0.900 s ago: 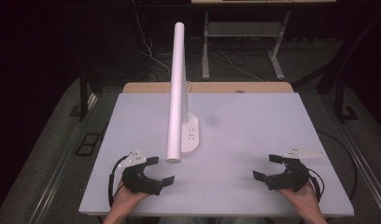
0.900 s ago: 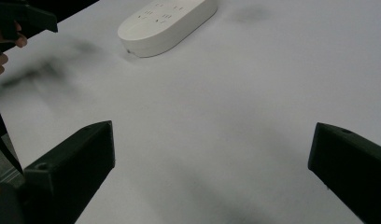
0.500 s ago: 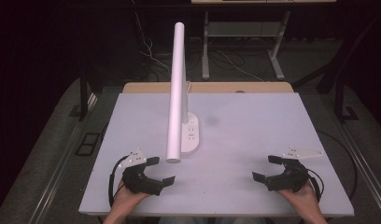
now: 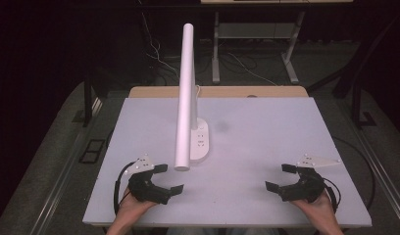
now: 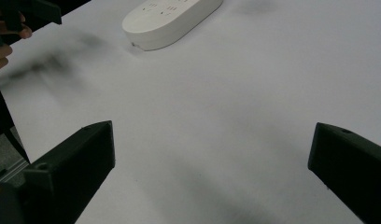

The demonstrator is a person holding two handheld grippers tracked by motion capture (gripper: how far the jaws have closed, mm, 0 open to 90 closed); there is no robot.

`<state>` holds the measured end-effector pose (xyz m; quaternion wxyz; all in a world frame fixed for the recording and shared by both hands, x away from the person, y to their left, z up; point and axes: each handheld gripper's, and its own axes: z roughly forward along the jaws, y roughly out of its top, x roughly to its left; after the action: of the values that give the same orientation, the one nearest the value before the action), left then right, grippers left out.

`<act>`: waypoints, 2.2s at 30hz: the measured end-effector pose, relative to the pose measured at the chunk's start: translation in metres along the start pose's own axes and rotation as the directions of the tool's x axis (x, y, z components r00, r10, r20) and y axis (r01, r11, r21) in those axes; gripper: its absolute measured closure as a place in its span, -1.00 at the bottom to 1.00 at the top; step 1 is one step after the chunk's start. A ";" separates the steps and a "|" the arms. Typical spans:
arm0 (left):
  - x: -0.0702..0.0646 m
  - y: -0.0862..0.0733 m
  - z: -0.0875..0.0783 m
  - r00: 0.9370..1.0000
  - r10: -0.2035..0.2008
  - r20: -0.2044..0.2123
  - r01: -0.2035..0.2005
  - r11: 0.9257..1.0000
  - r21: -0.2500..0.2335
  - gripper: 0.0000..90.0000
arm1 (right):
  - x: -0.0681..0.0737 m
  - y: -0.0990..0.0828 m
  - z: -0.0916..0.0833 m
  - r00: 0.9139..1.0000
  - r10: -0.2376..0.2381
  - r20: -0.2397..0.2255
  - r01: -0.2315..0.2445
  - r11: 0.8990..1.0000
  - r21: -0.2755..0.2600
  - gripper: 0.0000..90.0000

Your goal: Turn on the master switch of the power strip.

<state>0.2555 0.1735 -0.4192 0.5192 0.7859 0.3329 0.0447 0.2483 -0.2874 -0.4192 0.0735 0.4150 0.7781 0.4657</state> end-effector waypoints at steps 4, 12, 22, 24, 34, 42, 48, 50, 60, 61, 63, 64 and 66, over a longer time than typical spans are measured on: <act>0.000 0.002 -0.001 1.000 -0.001 0.002 0.001 1.000 0.001 -0.99 | 0.000 0.000 0.000 1.000 0.005 -0.004 -0.005 1.000 0.001 -1.00; 0.001 0.012 0.000 1.000 0.007 0.019 -0.008 0.999 0.032 -0.97 | -0.001 0.000 -0.001 1.000 0.004 -0.006 -0.004 1.000 0.003 -1.00; 0.005 0.021 0.004 0.999 0.016 0.028 -0.018 0.998 0.065 -0.97 | -0.001 -0.001 -0.001 1.000 0.005 0.000 -0.005 1.000 0.000 -1.00; 0.006 0.022 0.004 1.000 0.012 0.028 -0.014 0.998 0.066 -0.97 | -0.001 -0.001 -0.001 1.000 0.003 0.000 -0.003 1.000 0.000 -1.00; 0.016 0.035 0.003 0.999 0.015 0.029 -0.017 0.996 0.084 -0.97 | -0.001 -0.001 0.000 1.000 0.004 -0.002 -0.004 1.000 0.006 -1.00; 0.021 0.049 0.000 1.000 0.018 0.021 -0.020 0.996 0.088 -0.96 | -0.001 -0.001 0.000 1.000 0.004 -0.002 -0.004 1.000 0.006 -1.00; 0.025 0.058 -0.001 1.000 0.020 0.014 -0.022 0.996 0.090 -0.96 | -0.001 -0.001 0.000 1.000 0.007 -0.003 -0.007 1.000 0.005 -1.00; 0.026 0.059 -0.002 1.000 0.025 0.012 -0.026 0.995 0.095 -0.96 | -0.001 -0.001 0.000 1.000 0.005 -0.002 -0.005 1.000 0.006 -1.00; 0.033 0.070 -0.004 1.000 0.020 0.005 -0.021 0.995 0.101 -0.96 | -0.002 -0.001 -0.001 1.000 0.003 -0.001 -0.003 1.000 0.003 -1.00; 0.034 0.071 -0.004 1.000 0.021 0.008 -0.022 0.995 0.101 -0.96 | -0.002 -0.001 -0.001 1.000 0.003 -0.001 -0.003 1.000 0.003 -1.00; 0.036 0.073 -0.004 1.000 0.019 0.004 -0.020 0.995 0.099 -0.95 | -0.002 -0.001 -0.001 1.000 0.003 -0.001 -0.003 1.000 0.003 -1.00; 0.037 0.074 -0.004 1.000 0.019 0.001 -0.019 0.995 0.099 -0.95 | -0.002 -0.001 -0.001 1.000 0.003 -0.001 -0.003 1.000 0.003 -1.00; 0.040 0.079 -0.004 1.000 0.021 -0.003 -0.021 0.994 0.103 -0.95 | -0.002 -0.001 -0.001 1.000 0.005 0.001 -0.005 1.000 0.001 -1.00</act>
<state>0.3220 0.1807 -0.3617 0.4767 0.8150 0.3276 0.0347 0.2487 -0.2897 -0.4201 0.0724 0.4170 0.7775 0.4652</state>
